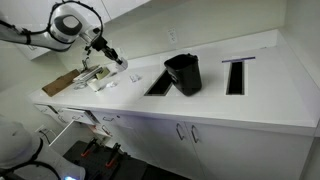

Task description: Pick up one paper from the countertop and put it in the black bin

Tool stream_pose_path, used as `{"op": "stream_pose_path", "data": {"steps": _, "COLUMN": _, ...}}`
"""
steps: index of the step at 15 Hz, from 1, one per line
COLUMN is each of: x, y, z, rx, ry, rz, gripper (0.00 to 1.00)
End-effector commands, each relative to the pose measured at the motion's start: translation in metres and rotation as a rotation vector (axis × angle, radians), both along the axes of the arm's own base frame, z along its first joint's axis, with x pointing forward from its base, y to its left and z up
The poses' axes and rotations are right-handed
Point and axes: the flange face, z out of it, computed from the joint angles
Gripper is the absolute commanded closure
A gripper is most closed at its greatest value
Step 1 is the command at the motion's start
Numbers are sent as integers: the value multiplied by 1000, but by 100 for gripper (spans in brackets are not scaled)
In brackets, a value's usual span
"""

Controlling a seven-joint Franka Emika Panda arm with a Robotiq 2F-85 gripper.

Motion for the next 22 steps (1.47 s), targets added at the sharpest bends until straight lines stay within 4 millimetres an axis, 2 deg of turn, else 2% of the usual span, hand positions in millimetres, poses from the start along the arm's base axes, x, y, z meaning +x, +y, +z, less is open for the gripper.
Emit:
{"op": "stream_pose_path", "data": {"steps": 1, "x": -30, "y": -33, "z": 29, "rx": -117, "ry": -41, "rz": -168, "gripper": 99}}
{"op": "stream_pose_path", "data": {"steps": 3, "x": -37, "y": -56, "z": 41, "rx": -198, "ry": -93, "rz": -233, "gripper": 99}}
{"op": "stream_pose_path", "data": {"steps": 4, "x": -39, "y": -60, "z": 47, "rx": -241, "ry": -120, "rz": -265, "gripper": 99}}
{"op": "stream_pose_path", "data": {"steps": 5, "x": -38, "y": -52, "z": 50, "rx": -246, "ry": -151, "rz": -229, "gripper": 99}}
{"op": "stream_pose_path", "data": {"steps": 6, "x": -30, "y": -60, "z": 46, "rx": -212, "ry": -105, "rz": -221, "gripper": 97}}
{"op": "stream_pose_path", "data": {"steps": 10, "x": -32, "y": -56, "z": 51, "rx": -233, "ry": -126, "rz": -224, "gripper": 99}}
{"op": "stream_pose_path", "data": {"steps": 11, "x": -31, "y": -63, "z": 52, "rx": -220, "ry": -128, "rz": -231, "gripper": 99}}
{"op": "stream_pose_path", "data": {"steps": 13, "x": -29, "y": -97, "z": 57, "rx": -203, "ry": -119, "rz": -294, "gripper": 99}}
{"op": "stream_pose_path", "data": {"steps": 14, "x": -30, "y": -124, "z": 58, "rx": -187, "ry": -109, "rz": -340, "gripper": 99}}
{"op": "stream_pose_path", "data": {"steps": 19, "x": -33, "y": -222, "z": 57, "rx": -169, "ry": -159, "rz": -490, "gripper": 99}}
{"op": "stream_pose_path", "data": {"steps": 22, "x": -22, "y": -262, "z": 43, "rx": -141, "ry": -207, "rz": -525, "gripper": 99}}
